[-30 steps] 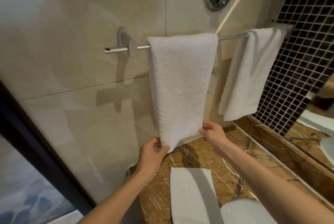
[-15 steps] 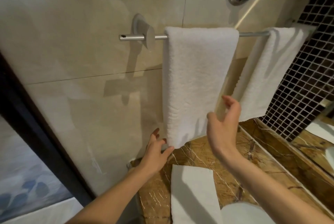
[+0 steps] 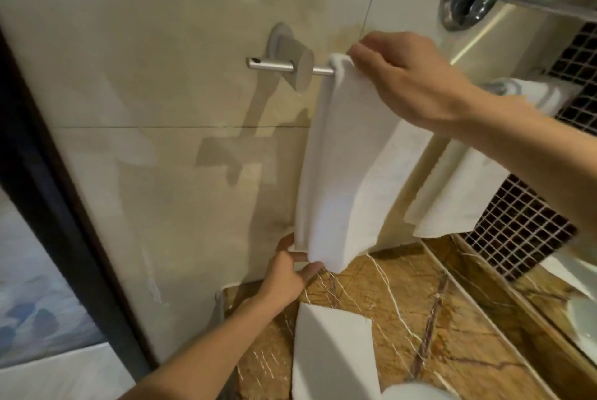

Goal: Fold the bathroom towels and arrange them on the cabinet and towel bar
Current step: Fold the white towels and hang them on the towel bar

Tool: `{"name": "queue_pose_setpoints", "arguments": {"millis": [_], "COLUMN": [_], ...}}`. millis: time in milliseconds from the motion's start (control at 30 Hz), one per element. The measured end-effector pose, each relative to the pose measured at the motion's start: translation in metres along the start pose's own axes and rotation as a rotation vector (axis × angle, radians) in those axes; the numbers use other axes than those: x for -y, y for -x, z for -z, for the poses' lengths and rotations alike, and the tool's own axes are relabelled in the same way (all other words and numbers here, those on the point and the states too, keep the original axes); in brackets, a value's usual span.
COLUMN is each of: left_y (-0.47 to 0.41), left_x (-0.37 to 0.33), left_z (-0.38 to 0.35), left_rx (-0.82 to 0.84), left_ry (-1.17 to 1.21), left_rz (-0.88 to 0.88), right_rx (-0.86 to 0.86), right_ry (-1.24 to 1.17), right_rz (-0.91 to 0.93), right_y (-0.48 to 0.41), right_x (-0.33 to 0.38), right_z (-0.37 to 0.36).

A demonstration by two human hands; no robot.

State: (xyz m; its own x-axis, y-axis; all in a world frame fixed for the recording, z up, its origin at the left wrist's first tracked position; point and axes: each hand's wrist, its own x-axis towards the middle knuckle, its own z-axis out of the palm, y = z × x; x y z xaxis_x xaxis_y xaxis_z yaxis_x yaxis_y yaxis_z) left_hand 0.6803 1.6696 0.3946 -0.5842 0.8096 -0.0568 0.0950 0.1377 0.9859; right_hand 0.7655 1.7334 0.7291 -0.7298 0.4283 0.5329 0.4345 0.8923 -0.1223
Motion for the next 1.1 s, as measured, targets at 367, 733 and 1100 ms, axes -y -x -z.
{"name": "queue_pose_setpoints", "arguments": {"millis": [367, 733, 1100], "left_y": [0.005, 0.029, 0.025], "left_x": [0.006, 0.010, 0.009], "left_z": [0.008, 0.010, 0.006], "left_rx": [-0.134, -0.179, -0.252], "left_ry": [-0.234, -0.014, 0.029], "left_rz": [-0.134, -0.122, -0.048], "right_rx": [0.026, -0.027, -0.026], "right_ry": [-0.098, -0.044, 0.036], "right_rz": [-0.005, 0.089, 0.112], "right_y": [-0.008, 0.001, 0.002], "right_x": [-0.017, -0.017, -0.017], "right_z": [-0.007, -0.008, -0.006]}}
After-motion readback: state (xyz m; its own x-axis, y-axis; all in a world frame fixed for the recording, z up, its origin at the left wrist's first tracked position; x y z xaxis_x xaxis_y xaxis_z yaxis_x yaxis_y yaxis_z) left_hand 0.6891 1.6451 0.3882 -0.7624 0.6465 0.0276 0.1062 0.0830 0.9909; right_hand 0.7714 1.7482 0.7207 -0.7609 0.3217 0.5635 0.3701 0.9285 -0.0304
